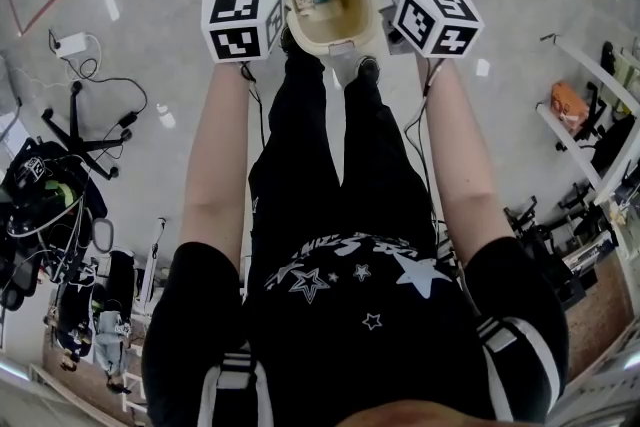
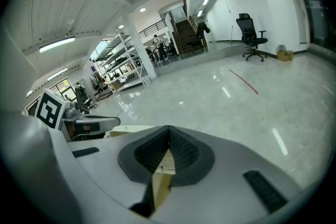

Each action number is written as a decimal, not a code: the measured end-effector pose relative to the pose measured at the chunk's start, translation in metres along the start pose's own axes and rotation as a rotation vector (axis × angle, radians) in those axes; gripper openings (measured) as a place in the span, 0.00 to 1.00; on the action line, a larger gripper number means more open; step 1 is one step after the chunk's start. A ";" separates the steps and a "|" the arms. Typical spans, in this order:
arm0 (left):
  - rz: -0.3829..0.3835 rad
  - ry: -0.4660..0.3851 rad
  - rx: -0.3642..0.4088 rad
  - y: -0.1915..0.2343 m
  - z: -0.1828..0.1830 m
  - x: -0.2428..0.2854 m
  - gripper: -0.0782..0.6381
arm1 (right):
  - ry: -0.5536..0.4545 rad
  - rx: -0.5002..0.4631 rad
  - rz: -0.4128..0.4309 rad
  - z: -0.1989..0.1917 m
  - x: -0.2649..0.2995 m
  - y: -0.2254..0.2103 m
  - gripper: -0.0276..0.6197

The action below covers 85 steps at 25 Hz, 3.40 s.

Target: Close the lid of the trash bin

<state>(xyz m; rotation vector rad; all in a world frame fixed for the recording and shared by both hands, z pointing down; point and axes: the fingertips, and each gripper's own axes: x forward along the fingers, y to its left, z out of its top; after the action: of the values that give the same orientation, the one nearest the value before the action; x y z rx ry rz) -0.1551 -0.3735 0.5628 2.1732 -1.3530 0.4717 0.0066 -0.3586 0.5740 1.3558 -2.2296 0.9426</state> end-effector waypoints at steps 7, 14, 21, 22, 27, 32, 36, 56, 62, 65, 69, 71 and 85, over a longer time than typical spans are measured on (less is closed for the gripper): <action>-0.016 -0.004 -0.037 -0.012 -0.009 -0.009 0.12 | -0.032 0.052 0.027 0.001 -0.019 0.001 0.05; -0.040 0.032 0.029 -0.042 -0.035 -0.015 0.12 | -0.018 0.027 0.054 -0.008 -0.032 0.000 0.05; -0.029 0.091 0.017 -0.061 -0.079 -0.032 0.12 | 0.027 0.004 0.072 -0.033 -0.046 0.002 0.05; -0.029 0.102 0.021 -0.065 -0.086 -0.034 0.12 | 0.035 0.003 0.075 -0.038 -0.048 0.003 0.05; -0.015 0.158 0.016 -0.076 -0.124 -0.042 0.12 | 0.088 0.011 0.092 -0.072 -0.056 0.005 0.05; 0.006 0.176 0.009 -0.084 -0.151 -0.045 0.12 | 0.160 -0.001 0.121 -0.111 -0.057 0.009 0.05; 0.018 0.197 0.003 -0.085 -0.169 -0.049 0.12 | 0.226 -0.008 0.127 -0.141 -0.056 0.011 0.05; 0.042 0.278 0.016 -0.092 -0.209 -0.046 0.12 | 0.462 -0.055 0.101 -0.237 -0.041 -0.003 0.05; 0.030 0.313 0.007 -0.092 -0.224 -0.041 0.12 | 0.514 -0.051 0.091 -0.258 -0.033 -0.010 0.05; 0.025 0.339 0.001 -0.091 -0.237 -0.037 0.12 | 0.526 -0.047 0.084 -0.267 -0.028 -0.013 0.05; 0.021 0.375 -0.013 -0.091 -0.255 -0.032 0.12 | 0.537 -0.045 0.061 -0.274 -0.022 -0.019 0.05; 0.019 0.397 -0.016 -0.090 -0.265 -0.029 0.12 | 0.543 -0.047 0.054 -0.279 -0.018 -0.021 0.05; 0.001 0.504 -0.006 -0.094 -0.300 -0.017 0.12 | 0.562 -0.033 0.039 -0.294 -0.011 -0.029 0.05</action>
<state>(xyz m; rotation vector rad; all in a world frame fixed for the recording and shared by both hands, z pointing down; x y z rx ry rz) -0.0822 -0.1469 0.7688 1.8725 -1.0693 0.9388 0.0278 -0.1539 0.7861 0.8892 -1.8326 1.1267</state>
